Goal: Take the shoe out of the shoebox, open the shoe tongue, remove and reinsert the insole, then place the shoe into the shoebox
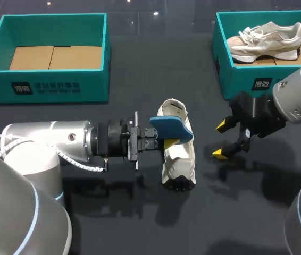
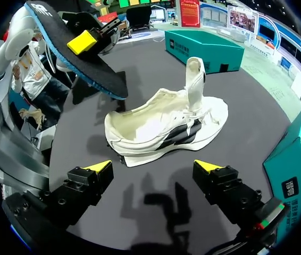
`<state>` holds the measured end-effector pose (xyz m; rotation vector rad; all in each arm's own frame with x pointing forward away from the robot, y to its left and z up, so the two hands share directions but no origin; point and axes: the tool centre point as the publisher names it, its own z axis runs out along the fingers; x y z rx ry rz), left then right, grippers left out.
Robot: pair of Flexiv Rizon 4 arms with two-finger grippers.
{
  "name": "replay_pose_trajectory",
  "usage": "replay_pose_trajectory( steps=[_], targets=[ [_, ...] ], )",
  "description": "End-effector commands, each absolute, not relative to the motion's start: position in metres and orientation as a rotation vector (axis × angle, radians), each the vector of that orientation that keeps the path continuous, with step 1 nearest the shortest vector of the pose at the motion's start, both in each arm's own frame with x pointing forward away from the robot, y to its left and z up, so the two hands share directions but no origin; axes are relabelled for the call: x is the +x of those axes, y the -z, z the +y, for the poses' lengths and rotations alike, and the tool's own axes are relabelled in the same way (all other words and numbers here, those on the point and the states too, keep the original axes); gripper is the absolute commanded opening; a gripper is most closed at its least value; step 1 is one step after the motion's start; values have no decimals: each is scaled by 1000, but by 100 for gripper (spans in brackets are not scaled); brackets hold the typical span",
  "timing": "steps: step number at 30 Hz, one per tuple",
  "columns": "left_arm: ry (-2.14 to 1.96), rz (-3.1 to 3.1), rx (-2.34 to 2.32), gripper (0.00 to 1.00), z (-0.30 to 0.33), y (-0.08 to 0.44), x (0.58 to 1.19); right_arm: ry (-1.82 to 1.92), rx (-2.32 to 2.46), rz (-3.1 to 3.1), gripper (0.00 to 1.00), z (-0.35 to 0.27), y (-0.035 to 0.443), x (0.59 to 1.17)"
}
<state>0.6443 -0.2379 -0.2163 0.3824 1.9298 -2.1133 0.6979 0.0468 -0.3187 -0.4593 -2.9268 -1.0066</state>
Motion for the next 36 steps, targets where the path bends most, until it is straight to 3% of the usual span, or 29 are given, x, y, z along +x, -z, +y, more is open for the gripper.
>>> replay_pose_trajectory(
  steps=[1,16,36],
  targets=[
    [2105,1917,350,0,-239,217,641,962,-487,-2939,100,51,328,697],
    [2049,1941,333,0,-238,223,655,871,-456,-2993,100,62,357,704],
    [2053,1975,316,0,-239,233,658,742,-332,-3090,100,77,361,711]
  ],
)
